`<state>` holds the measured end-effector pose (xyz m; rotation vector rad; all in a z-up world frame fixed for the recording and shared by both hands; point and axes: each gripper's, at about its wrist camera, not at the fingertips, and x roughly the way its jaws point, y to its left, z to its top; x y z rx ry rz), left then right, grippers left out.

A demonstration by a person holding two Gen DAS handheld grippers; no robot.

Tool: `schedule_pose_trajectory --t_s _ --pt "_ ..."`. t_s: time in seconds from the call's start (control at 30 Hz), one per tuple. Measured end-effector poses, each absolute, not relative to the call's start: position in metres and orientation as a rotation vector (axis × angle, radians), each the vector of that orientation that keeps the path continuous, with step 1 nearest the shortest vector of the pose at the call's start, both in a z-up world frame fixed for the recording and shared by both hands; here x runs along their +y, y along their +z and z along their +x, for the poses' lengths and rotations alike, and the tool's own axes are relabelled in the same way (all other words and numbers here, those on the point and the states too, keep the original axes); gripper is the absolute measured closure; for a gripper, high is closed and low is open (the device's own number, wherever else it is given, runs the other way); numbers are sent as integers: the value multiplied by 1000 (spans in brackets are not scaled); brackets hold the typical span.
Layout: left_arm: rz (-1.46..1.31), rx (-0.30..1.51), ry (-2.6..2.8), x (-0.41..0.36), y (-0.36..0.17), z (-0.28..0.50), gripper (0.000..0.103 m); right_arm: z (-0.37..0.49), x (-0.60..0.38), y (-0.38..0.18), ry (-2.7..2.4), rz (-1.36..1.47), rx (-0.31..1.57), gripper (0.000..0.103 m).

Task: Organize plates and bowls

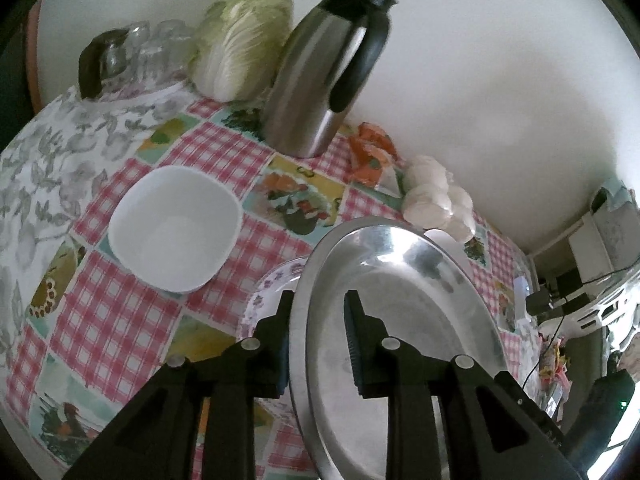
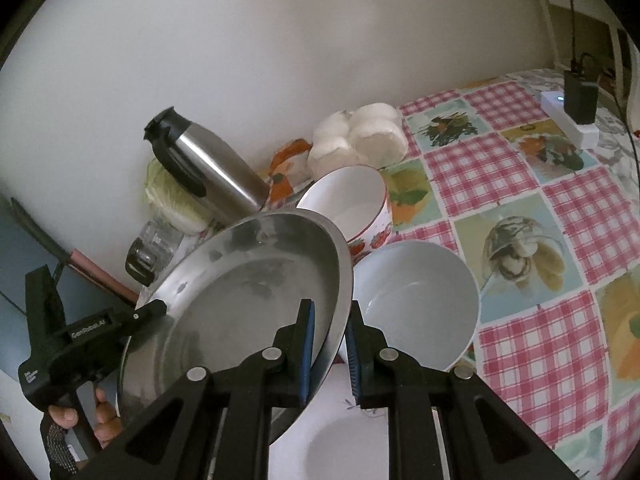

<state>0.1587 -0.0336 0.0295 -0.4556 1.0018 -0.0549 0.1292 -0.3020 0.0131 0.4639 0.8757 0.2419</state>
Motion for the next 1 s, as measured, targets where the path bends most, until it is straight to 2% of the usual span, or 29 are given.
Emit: schedule_pose_trajectory --t_s 0.5,1.0 --pt "-562 1038 26 14 5 160 77 146 -252 -10 280 367 965 84" --pt "-564 1075 3 9 -8 167 76 166 -249 -28 242 316 1003 84"
